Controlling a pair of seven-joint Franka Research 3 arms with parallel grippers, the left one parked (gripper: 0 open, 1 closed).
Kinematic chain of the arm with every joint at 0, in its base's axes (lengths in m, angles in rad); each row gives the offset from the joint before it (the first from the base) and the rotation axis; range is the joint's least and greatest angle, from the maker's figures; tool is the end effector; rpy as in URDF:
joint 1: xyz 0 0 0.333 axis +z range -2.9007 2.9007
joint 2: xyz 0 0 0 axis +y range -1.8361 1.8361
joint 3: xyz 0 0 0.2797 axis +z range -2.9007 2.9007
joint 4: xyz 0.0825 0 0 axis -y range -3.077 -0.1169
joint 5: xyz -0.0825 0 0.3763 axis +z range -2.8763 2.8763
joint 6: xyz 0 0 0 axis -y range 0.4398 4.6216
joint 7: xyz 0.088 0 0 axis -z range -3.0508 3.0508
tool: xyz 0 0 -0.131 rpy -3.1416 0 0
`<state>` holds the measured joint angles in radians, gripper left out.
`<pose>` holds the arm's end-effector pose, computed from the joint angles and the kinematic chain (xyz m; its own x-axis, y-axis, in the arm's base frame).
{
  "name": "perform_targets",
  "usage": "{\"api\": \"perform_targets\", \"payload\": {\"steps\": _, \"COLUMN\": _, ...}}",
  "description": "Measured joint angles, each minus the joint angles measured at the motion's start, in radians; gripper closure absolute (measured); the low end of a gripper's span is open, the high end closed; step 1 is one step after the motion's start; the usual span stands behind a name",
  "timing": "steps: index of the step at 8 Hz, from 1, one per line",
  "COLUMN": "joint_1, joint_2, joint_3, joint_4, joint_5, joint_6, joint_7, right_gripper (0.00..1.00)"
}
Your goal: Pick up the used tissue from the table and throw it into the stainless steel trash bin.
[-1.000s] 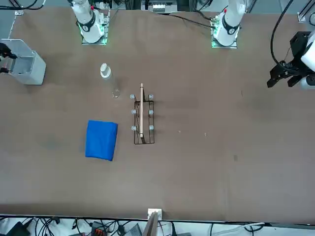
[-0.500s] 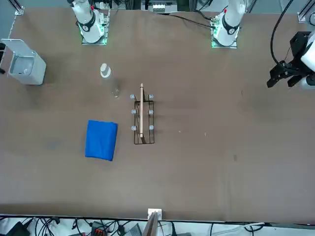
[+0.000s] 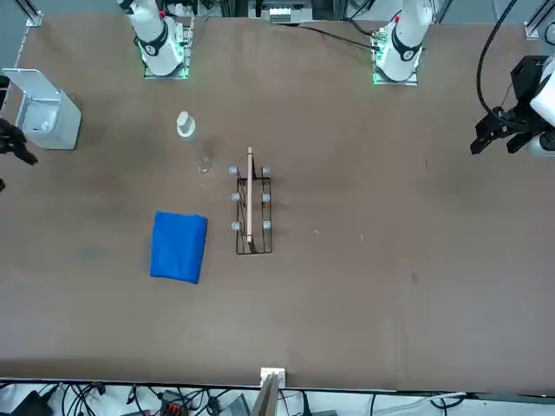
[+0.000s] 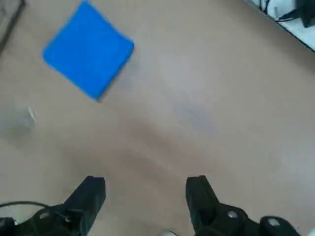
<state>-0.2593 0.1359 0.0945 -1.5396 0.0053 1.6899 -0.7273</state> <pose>0.5839 -0.0993 0.5123 0.8465 0.5318 0.0232 0.5320 -0.8467 -0.0035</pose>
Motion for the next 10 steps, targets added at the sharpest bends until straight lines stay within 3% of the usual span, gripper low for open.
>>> {"api": "perform_targets", "payload": {"steps": 3, "joint_1": 0.109, "joint_2": -0.041, "joint_3": 0.0, "joint_4": 0.018, "joint_5": 0.011, "joint_6": -0.01, "joint_7": 0.404, "right_gripper": 0.0}}
{"api": "perform_targets", "payload": {"steps": 6, "joint_1": 0.186, "joint_2": -0.095, "joint_3": -0.005, "joint_4": 0.018, "joint_5": 0.01, "joint_6": -0.073, "joint_7": 0.689, "right_gripper": 0.0}}
{"api": "perform_targets", "payload": {"steps": 8, "joint_1": 0.272, "joint_2": -0.121, "joint_3": -0.065, "joint_4": 0.016, "joint_5": 0.007, "joint_6": -0.14, "joint_7": 0.772, "right_gripper": 0.0}}
{"api": "perform_targets", "payload": {"steps": 10, "joint_1": 0.351, "joint_2": -0.162, "joint_3": -0.166, "joint_4": -0.014, "joint_5": 0.006, "joint_6": -0.157, "joint_7": 0.785, "right_gripper": 0.0}}
